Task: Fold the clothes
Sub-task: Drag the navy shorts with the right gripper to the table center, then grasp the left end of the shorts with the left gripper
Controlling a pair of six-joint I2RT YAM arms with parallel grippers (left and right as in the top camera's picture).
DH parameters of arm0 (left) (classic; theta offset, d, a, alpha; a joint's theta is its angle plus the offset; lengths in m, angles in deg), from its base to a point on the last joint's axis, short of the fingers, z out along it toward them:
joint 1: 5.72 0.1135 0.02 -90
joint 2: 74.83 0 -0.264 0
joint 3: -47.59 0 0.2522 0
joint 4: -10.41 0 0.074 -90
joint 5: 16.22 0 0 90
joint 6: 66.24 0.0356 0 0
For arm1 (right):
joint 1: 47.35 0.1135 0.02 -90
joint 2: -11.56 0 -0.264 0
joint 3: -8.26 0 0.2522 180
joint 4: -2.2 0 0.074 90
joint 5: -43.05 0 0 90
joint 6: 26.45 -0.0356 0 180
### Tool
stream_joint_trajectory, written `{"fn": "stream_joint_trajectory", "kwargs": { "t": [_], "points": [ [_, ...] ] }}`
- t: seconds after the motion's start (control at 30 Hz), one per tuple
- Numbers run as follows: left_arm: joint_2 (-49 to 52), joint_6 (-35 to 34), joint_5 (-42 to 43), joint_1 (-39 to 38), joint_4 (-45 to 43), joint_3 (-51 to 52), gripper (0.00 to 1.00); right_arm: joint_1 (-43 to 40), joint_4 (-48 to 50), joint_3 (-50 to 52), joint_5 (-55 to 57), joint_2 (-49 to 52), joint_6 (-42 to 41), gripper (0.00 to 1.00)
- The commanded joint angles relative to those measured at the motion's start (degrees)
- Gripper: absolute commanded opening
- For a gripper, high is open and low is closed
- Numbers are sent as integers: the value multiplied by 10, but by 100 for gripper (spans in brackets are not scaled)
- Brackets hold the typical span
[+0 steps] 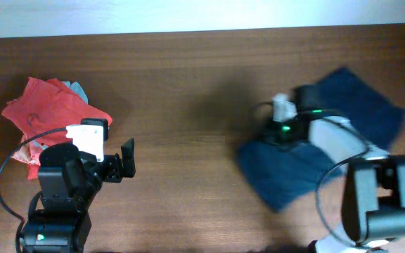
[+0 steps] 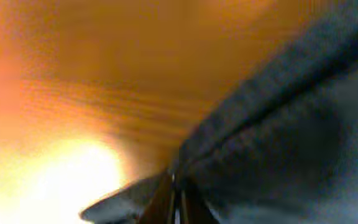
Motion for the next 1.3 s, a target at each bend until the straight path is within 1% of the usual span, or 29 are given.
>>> {"fn": "stream_joint_trajectory", "kwargs": {
  "t": [0.0, 0.07, 0.2, 0.23, 0.27, 0.37, 0.5, 0.57, 0.6, 0.67, 0.73, 0.83, 0.93, 1.07, 1.2, 1.27],
  "points": [
    [0, 9, 0, 0, -3, -12, 99, 98, 59, -32, -111, 0, 3, 14],
    [1, 9, 0, 0, -3, -12, 99, 128, 69, -64, -99, -2, 20, 33],
    [1, 8, 0, -1, -3, -12, 99, 129, 4, -140, -37, -12, 22, 48],
    [1, 7, 1, -1, -3, -12, 99, 120, -26, -165, -23, -17, 36, 52],
    [1, 3, 1, -1, -3, -11, 100, 113, -48, -183, -14, -22, 47, 53],
    [3, -18, 16, -1, -3, -11, 99, 80, -127, -238, 28, -36, 75, 54],
    [27, -26, 89, -1, -3, -8, 99, 31, -236, -305, 108, -53, 111, 55],
    [50, -59, 105, -1, 2, -1, 99, 6, -285, -333, 151, -59, 126, 55],
    [80, -100, 106, -1, 16, 9, 99, -18, -323, -355, 188, -66, 126, 59],
    [117, -150, 106, -1, 32, 21, 99, -43, -353, -371, 203, -72, 128, 60],
    [159, -196, 106, -2, 40, 33, 99, -66, -366, -375, 202, -79, 134, 60],
    [226, -228, 129, -10, 35, 48, 99, -91, -380, -375, 202, -82, 134, 61],
    [303, -229, 180, -26, 19, 50, 99, -106, -390, -374, 202, -82, 135, 61],
    [387, -236, 217, -50, -19, 50, 99, -108, -392, -374, 202, -82, 137, 61],
    [452, -237, 223, -76, -78, 50, 99, -108, -392, -374, 202, -82, 137, 61],
    [482, -250, 223, -87, -105, 50, 99, -108, -393, -374, 202, -82, 137, 61]
  ]
}}
